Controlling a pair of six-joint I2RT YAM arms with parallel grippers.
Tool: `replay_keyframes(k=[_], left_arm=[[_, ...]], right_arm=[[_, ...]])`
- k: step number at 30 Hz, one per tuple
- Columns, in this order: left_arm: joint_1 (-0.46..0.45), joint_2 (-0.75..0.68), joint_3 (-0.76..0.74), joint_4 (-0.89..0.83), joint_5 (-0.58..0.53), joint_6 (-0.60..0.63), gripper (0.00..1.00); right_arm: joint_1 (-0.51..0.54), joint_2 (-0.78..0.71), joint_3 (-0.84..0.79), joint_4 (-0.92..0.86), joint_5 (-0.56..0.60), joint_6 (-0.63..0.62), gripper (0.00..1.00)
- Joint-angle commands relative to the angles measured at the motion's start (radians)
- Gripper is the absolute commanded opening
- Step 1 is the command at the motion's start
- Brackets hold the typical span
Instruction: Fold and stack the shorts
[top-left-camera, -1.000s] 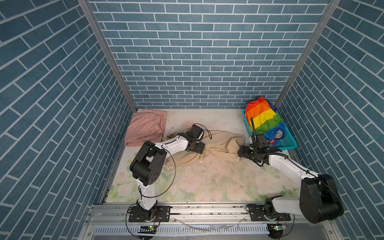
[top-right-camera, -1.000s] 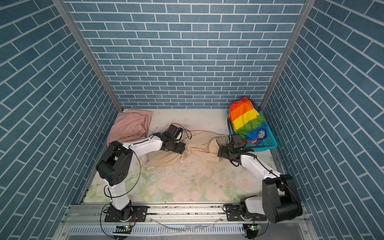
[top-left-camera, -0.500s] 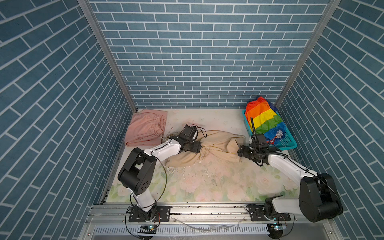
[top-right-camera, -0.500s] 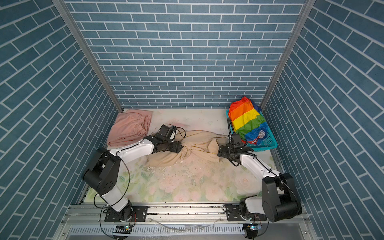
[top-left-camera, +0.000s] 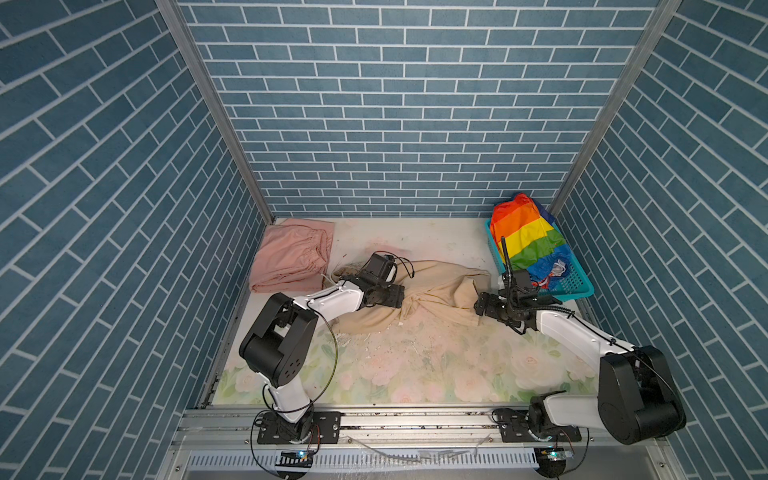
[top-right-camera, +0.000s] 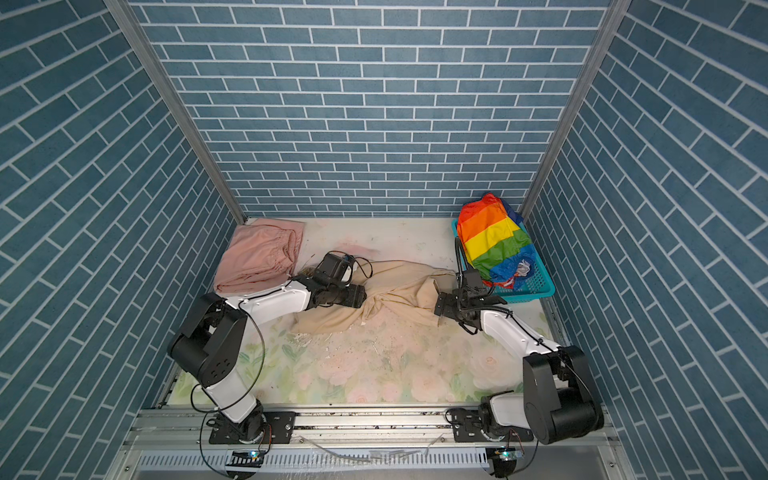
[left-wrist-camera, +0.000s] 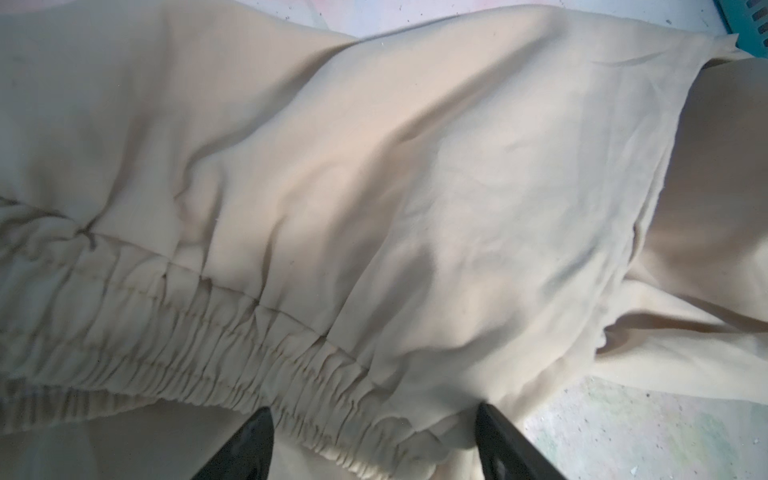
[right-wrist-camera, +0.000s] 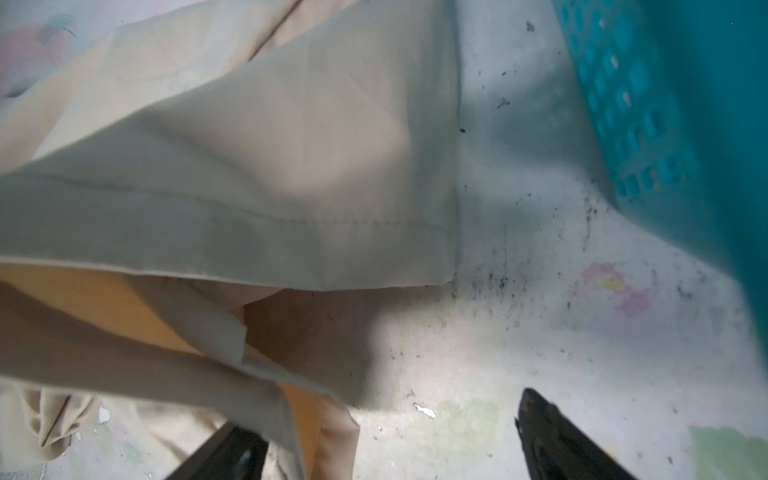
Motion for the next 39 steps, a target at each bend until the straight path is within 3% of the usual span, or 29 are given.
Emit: replay_keyframes(k=[1, 12, 24, 39], left_arm=[[-0.015, 0.010, -0.012, 0.020, -0.001, -0.014, 0.78], [-0.019, 0.047, -0.021, 0.035, -0.030, 0.022, 0.70], [0.009, 0.062, 0.047, -0.018, -0.195, 0.056, 0.61], [0.089, 0.106, 0.114, -0.063, -0.223, 0.082, 0.64]], right_arm=[[-0.004, -0.005, -0.016, 0.012, -0.013, 0.037, 0.93], [-0.004, -0.005, -0.021, 0.017, -0.016, 0.039, 0.93], [-0.004, -0.007, -0.028, 0.023, -0.025, 0.041, 0.93], [-0.004, 0.012, -0.031, 0.044, -0.039, 0.041, 0.93]])
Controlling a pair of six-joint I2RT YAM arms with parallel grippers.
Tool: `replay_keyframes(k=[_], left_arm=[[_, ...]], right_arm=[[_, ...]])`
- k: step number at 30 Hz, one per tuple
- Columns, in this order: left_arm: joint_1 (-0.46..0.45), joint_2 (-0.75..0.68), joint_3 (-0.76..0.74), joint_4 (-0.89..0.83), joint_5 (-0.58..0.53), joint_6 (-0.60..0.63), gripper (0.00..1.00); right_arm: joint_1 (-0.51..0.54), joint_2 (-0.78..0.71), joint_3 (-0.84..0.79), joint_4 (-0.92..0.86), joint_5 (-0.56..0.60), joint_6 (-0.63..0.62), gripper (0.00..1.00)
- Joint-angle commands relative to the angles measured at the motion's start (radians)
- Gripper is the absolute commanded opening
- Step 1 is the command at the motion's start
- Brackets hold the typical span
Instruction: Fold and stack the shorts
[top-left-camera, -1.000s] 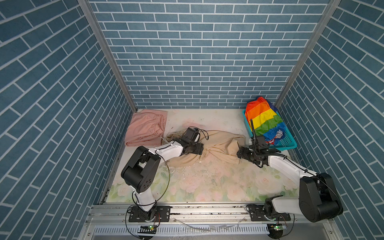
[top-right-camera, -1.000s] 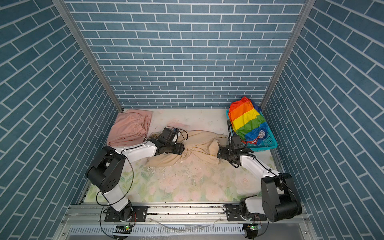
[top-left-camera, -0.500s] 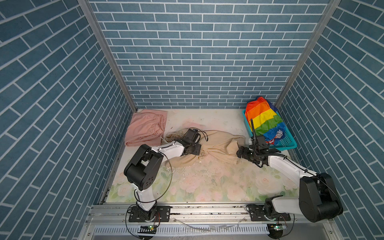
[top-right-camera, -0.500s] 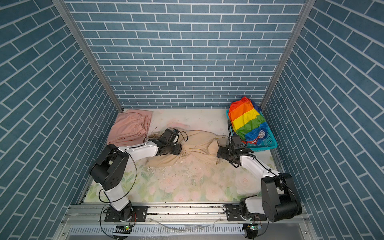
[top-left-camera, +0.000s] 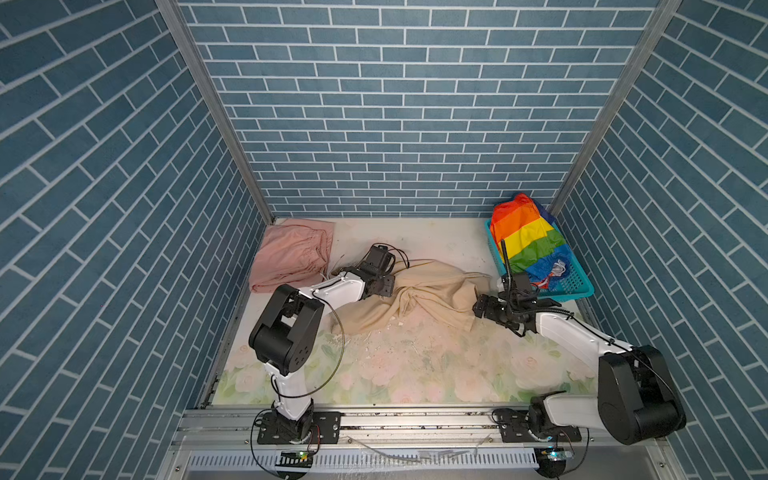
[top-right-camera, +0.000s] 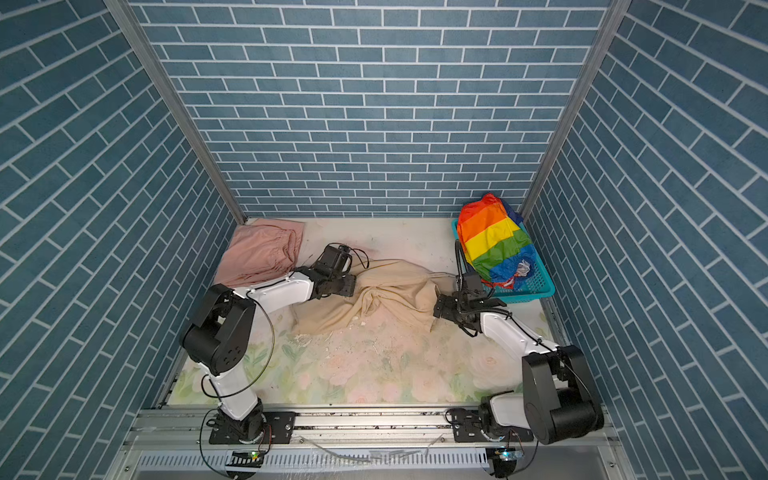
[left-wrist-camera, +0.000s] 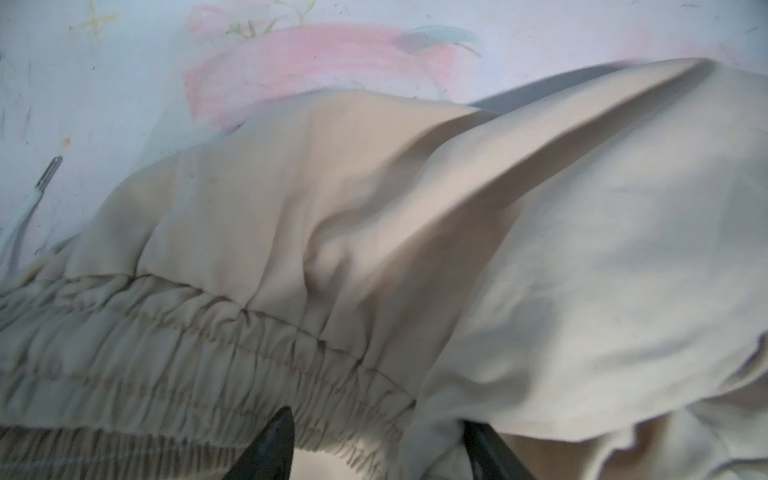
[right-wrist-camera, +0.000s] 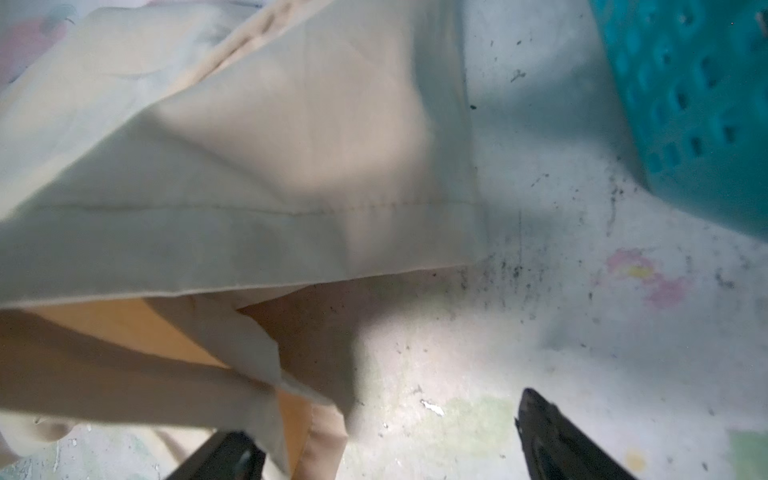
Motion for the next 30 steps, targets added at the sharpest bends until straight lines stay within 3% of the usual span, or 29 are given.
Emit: replay_keyframes(k=[1, 10, 18, 22, 27, 30], left_arm=[[0.022, 0.012, 0.011, -0.032, -0.017, 0.016, 0.64], [0.014, -0.054, -0.101, 0.038, 0.107, -0.035, 0.64], [0.005, -0.062, -0.168, 0.086, 0.171, -0.062, 0.30], [-0.007, -0.042, -0.159, 0.091, 0.200, -0.074, 0.21], [-0.028, -0.054, -0.143, 0.052, 0.218, -0.087, 0.01], [-0.037, -0.114, -0.137, 0.000, 0.180, -0.075, 0.00]], right_arm=[[-0.003, 0.012, -0.005, 0.014, -0.011, 0.023, 0.93], [-0.003, 0.037, -0.006, 0.032, -0.018, 0.024, 0.93], [-0.003, 0.049, -0.009, 0.055, -0.037, 0.038, 0.93], [-0.003, 0.032, -0.009, 0.052, -0.035, 0.038, 0.93], [-0.003, 0.043, 0.025, 0.023, -0.029, 0.014, 0.92], [-0.003, 0.055, 0.072, -0.007, -0.027, -0.005, 0.93]])
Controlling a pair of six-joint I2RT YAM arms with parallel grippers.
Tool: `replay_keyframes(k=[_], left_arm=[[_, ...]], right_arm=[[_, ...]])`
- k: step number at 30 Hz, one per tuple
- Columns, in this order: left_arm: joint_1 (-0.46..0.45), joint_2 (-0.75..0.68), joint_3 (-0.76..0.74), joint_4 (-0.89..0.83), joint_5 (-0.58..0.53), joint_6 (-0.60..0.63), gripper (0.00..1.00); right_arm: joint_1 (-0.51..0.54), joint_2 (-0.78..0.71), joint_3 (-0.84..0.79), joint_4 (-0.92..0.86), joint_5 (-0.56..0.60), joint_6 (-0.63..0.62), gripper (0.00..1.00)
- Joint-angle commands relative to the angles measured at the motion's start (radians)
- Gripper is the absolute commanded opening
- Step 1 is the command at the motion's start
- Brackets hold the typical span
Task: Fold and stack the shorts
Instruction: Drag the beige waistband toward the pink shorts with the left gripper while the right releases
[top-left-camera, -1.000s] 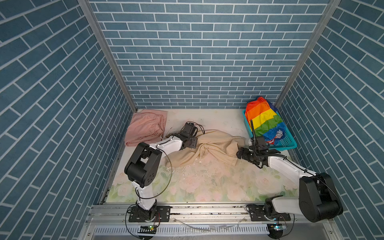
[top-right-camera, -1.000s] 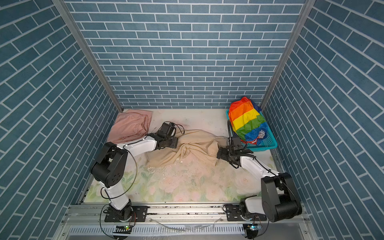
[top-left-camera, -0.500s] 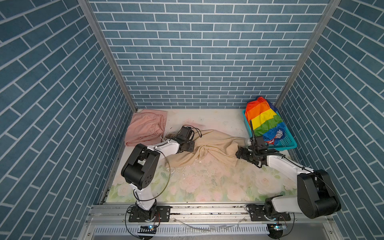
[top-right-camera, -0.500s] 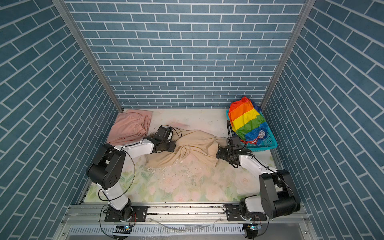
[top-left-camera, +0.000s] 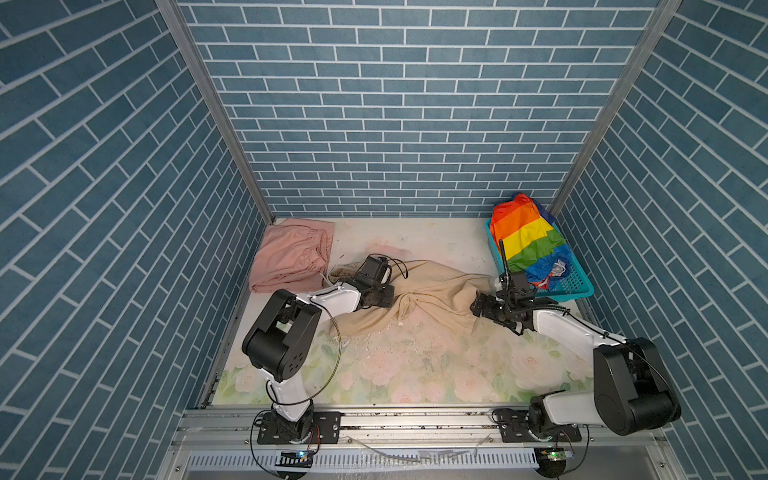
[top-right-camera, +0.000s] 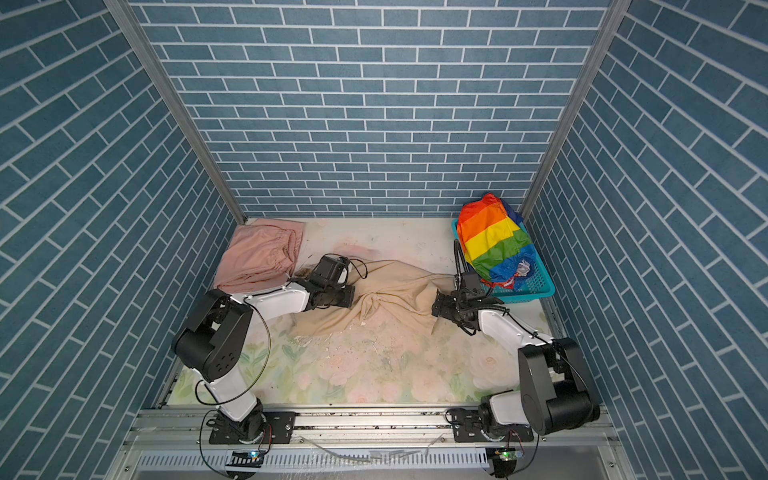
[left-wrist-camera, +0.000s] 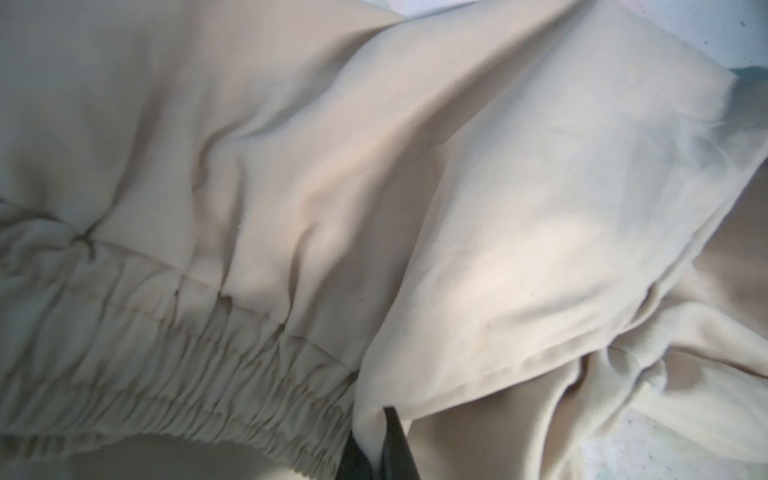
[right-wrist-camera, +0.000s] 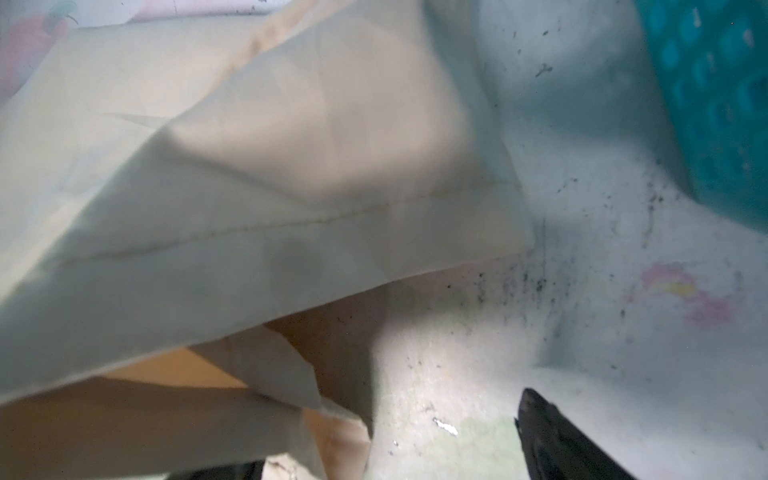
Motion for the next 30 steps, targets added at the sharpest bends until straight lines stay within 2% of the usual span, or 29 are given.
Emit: replay_keyframes(k=[1, 9, 13, 15, 20, 25, 27, 30], left_arm=[[-0.013, -0.074, 0.019, -0.115, -0.039, 0.013, 0.00], [0.026, -0.166, 0.241, -0.442, -0.308, 0.094, 0.00], [0.158, -0.199, 0.367, -0.537, -0.263, 0.097, 0.00], [0.190, -0.194, 0.436, -0.579, -0.247, 0.119, 0.00], [0.200, -0.166, 0.542, -0.647, -0.259, 0.177, 0.00], [0.200, -0.190, 0.529, -0.641, -0.241, 0.177, 0.00], [0.198, -0.203, 0.528, -0.634, -0.225, 0.166, 0.00], [0.196, -0.225, 0.543, -0.622, -0.218, 0.161, 0.00]], right_arm=[[-0.003, 0.021, 0.079, -0.053, 0.001, -0.023, 0.93], [-0.005, 0.061, 0.166, -0.138, 0.060, -0.105, 0.93], [-0.008, 0.019, 0.103, -0.117, 0.083, -0.080, 0.93], [-0.008, 0.001, 0.071, -0.117, 0.099, -0.069, 0.93], [-0.014, -0.075, 0.031, -0.160, 0.142, -0.068, 0.93], [-0.029, -0.128, 0.151, -0.240, 0.134, -0.088, 0.94], [-0.028, -0.094, 0.200, -0.218, 0.092, -0.067, 0.95], [-0.026, 0.035, 0.264, -0.145, -0.023, -0.036, 0.99]])
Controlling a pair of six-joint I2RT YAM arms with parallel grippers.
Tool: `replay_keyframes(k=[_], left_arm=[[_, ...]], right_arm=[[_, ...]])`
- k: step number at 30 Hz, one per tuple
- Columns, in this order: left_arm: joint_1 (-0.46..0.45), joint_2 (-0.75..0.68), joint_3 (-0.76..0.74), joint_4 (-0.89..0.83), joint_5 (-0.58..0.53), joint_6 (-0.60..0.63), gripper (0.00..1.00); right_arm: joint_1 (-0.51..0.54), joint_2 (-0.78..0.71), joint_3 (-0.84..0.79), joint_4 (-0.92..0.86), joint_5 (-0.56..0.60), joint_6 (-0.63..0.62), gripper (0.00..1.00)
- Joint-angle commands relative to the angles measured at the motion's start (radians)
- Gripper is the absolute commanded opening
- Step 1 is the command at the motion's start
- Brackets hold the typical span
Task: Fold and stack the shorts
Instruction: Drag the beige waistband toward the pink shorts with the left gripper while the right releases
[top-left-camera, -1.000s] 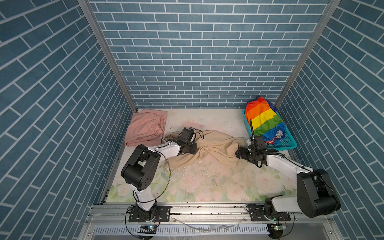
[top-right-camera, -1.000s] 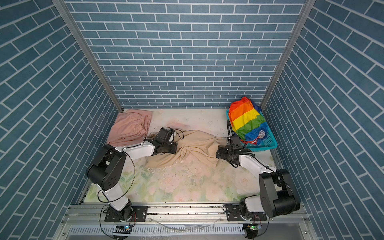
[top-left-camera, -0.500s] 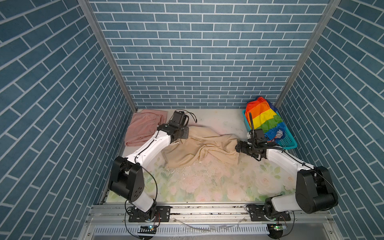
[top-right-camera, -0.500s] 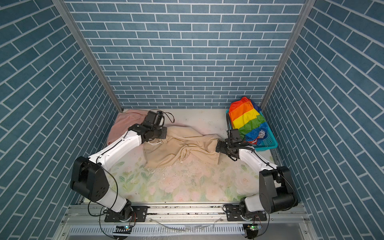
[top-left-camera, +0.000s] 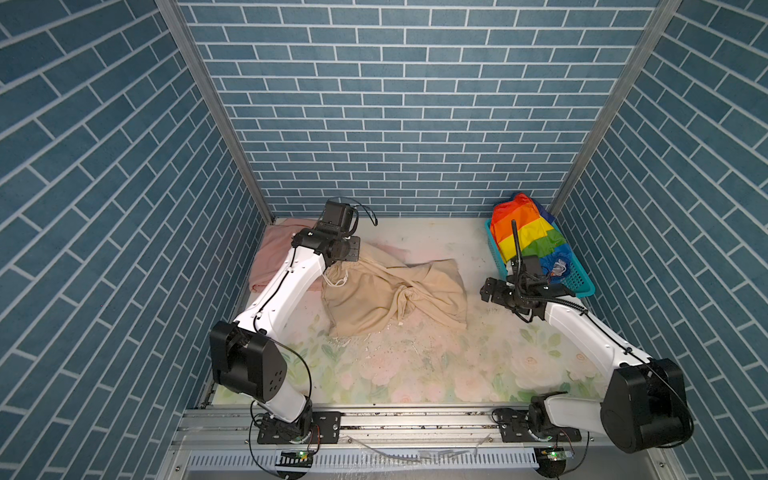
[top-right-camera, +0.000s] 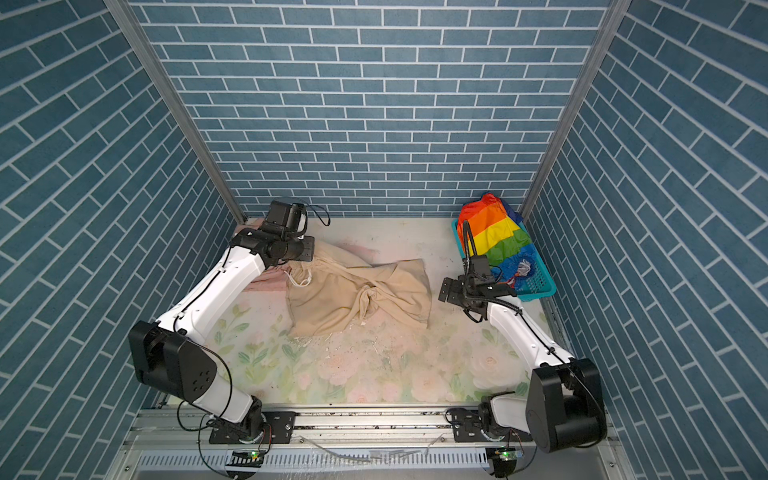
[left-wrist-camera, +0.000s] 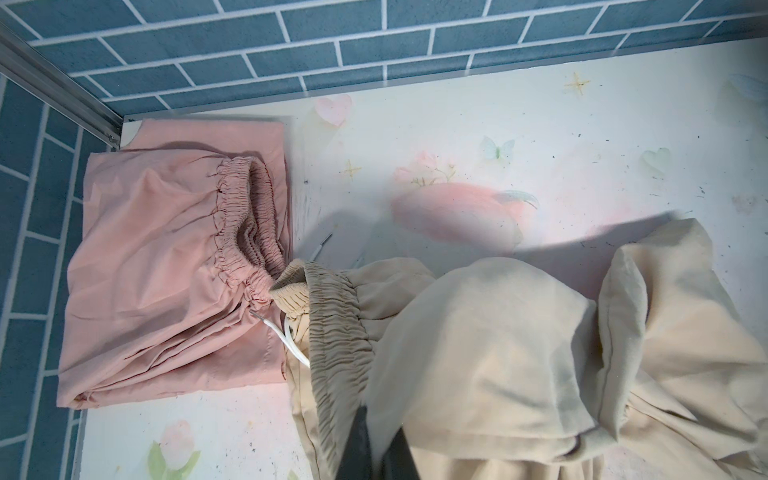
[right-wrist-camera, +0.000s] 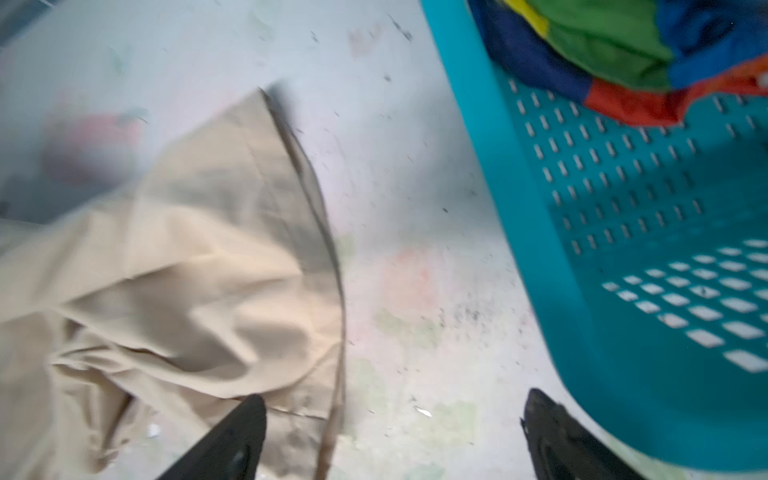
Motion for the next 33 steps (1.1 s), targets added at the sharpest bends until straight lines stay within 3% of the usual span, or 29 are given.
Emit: replay_keyframes(k=[1, 9, 16, 20, 23, 25, 26, 28, 30, 33], left_arm=[[-0.004, -0.054, 0.024, -0.009, 0.007, 0.004, 0.00], [-0.003, -0.066, 0.112, -0.037, 0.005, 0.013, 0.00], [-0.003, -0.071, 0.109, -0.034, 0.004, 0.013, 0.00], [-0.003, -0.063, 0.121, -0.038, 0.002, 0.016, 0.00], [-0.003, -0.057, 0.137, -0.040, 0.005, 0.016, 0.00], [-0.003, -0.051, 0.148, -0.041, 0.006, 0.016, 0.00], [-0.003, -0.049, 0.151, -0.041, 0.008, 0.016, 0.00], [-0.003, -0.044, 0.154, -0.039, 0.011, 0.013, 0.00], [-0.003, -0.037, 0.154, -0.034, 0.014, 0.013, 0.00], [0.004, -0.019, 0.154, -0.022, 0.022, 0.007, 0.00]], right_arm=[[0.001, 0.134, 0.066, 0.065, -0.097, 0.024, 0.98], [0.002, 0.488, 0.300, 0.185, -0.270, 0.029, 0.98], [0.041, 0.654, 0.378, 0.357, -0.447, 0.096, 0.98], [0.084, 0.699, 0.385, 0.421, -0.485, 0.119, 0.93], [0.110, 0.721, 0.389, 0.426, -0.473, 0.123, 0.80], [0.122, 0.726, 0.389, 0.427, -0.461, 0.127, 0.66], [0.124, 0.726, 0.387, 0.425, -0.455, 0.129, 0.56], [0.123, 0.713, 0.388, 0.424, -0.442, 0.136, 0.19], [0.115, 0.698, 0.415, 0.377, -0.408, 0.124, 0.00], [0.080, 0.677, 0.477, 0.304, -0.390, 0.097, 0.00]])
